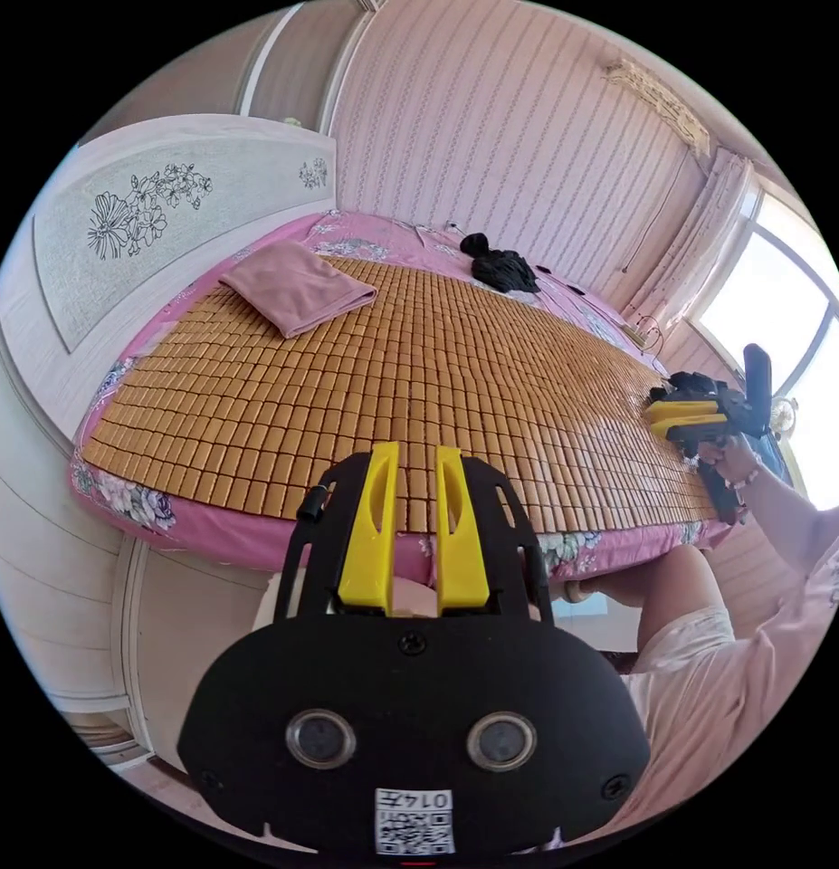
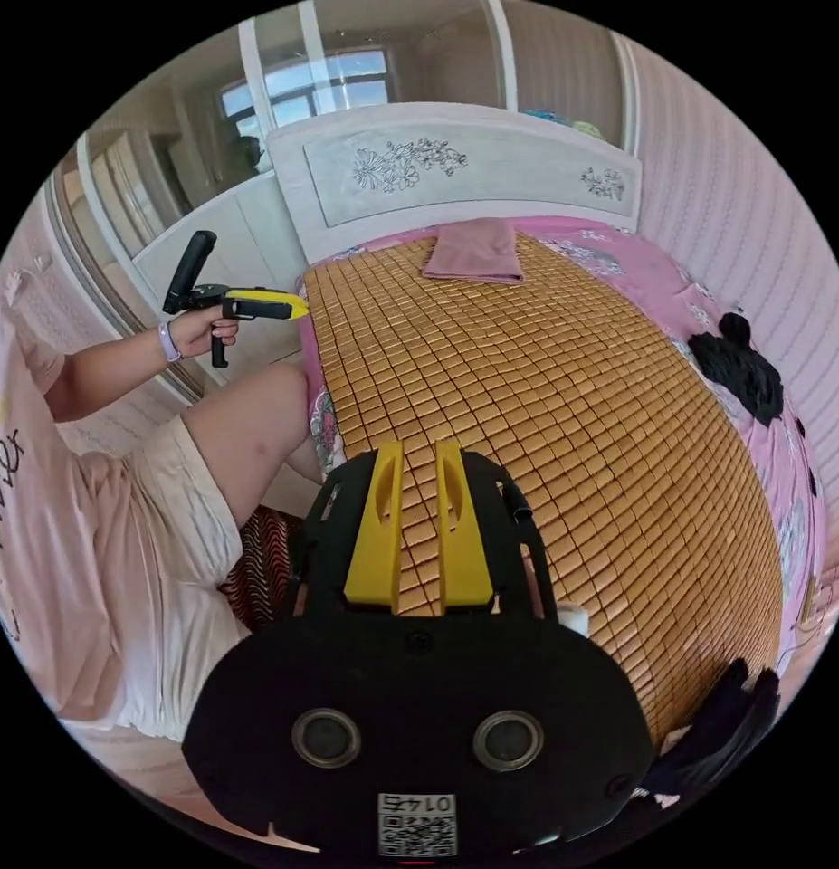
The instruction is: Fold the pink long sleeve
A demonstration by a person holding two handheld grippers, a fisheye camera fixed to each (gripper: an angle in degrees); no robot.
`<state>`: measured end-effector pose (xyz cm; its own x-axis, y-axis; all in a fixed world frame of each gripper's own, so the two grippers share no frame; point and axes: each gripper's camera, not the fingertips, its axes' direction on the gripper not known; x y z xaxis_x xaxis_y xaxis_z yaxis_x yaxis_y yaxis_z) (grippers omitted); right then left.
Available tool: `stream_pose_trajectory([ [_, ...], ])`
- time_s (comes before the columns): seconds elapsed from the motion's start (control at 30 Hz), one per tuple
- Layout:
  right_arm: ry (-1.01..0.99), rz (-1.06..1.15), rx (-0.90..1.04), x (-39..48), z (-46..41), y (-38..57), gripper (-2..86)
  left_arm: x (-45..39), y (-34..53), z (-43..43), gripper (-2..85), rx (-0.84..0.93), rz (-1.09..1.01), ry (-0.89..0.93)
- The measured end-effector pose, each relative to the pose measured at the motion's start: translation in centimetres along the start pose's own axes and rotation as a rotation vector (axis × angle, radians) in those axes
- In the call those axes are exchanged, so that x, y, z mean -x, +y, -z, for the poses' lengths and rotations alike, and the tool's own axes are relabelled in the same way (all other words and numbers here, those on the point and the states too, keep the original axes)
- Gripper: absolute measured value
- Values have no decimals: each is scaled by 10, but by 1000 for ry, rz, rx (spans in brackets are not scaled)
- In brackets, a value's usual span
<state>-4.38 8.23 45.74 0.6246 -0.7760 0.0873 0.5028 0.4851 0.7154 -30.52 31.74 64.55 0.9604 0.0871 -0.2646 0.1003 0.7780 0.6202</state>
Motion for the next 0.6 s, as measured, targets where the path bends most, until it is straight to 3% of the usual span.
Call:
stream_pose_trajectory([
  [0.1, 301, 91, 56, -2, -68, -48, 88, 30, -20, -16, 65, -34, -8, -56],
  [0.17, 388, 141, 64, -7, -103, -74, 107, 62, -48, -38, 66, -39, 38, -101],
  [0.4, 283, 241, 63, -38, -217, -176, 129, 156, -135, -118, 102, -27, 314, -111],
  [0.5, 141, 134, 49, -64, -241, -203, 122, 179, -167, -161, 102, 50, 312, -168],
  [0.6, 36, 37, 33, -98, -243, -214, 115, 195, -179, -184, 36, 154, 333, -184],
])
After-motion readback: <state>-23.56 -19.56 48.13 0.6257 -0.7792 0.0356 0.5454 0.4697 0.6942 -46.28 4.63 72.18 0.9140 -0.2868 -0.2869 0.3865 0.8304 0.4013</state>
